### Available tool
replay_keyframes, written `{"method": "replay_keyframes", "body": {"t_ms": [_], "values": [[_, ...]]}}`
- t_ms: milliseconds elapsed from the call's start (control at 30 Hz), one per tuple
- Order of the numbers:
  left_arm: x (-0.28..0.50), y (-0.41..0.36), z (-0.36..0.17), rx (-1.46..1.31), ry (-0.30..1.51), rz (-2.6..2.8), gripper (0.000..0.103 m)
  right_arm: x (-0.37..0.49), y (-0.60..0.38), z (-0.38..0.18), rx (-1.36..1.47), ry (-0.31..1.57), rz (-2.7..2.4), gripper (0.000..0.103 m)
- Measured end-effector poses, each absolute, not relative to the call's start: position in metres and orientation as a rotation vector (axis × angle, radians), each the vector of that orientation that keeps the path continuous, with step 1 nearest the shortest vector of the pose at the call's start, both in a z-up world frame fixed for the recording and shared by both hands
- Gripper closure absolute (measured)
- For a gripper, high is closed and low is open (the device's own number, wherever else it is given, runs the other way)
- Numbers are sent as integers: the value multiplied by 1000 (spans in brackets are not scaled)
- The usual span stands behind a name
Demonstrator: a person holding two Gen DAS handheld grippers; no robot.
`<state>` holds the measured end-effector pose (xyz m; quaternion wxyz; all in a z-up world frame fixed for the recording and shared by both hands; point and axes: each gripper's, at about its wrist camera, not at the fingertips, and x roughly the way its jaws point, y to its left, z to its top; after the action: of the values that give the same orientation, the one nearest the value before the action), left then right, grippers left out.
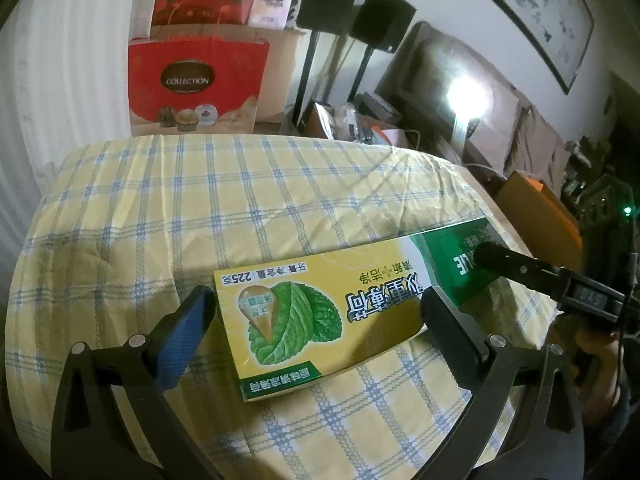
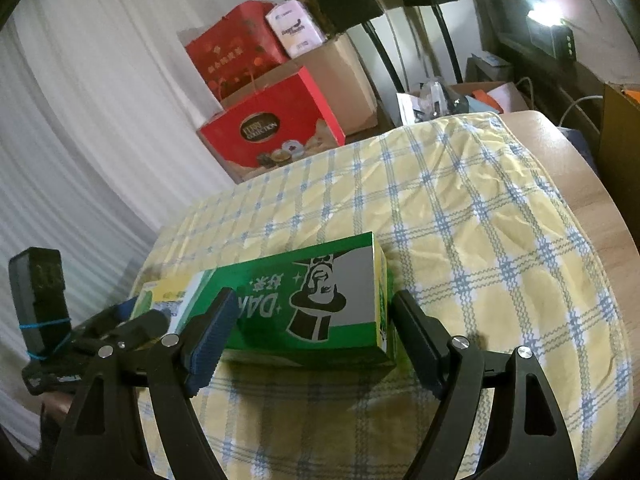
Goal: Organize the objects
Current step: 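Lift the DARLIE box off the table with the right tool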
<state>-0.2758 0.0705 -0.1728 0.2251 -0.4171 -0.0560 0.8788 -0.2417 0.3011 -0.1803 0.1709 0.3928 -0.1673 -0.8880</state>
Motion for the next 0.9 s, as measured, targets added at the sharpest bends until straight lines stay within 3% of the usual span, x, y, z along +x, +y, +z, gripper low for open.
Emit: {"method": "replay_keyframes", "body": {"t_ms": [233, 533, 733, 900], "values": [[-275, 71, -176, -1157, -190, 2438, 0, -244, 300, -181, 1131, -487, -2520, 19], [-279, 69, -180, -1211, -271, 2426, 0, -245, 292, -183, 1164, -451, -2510, 7], [-283, 59, -188, -1251, -390, 2385, 0, -245, 291, -182, 1167, -442, -2511, 6], [-282, 61, -188, -1243, -379, 2391, 0, -244, 291, -182, 1167, -443, -2511, 6]]}}
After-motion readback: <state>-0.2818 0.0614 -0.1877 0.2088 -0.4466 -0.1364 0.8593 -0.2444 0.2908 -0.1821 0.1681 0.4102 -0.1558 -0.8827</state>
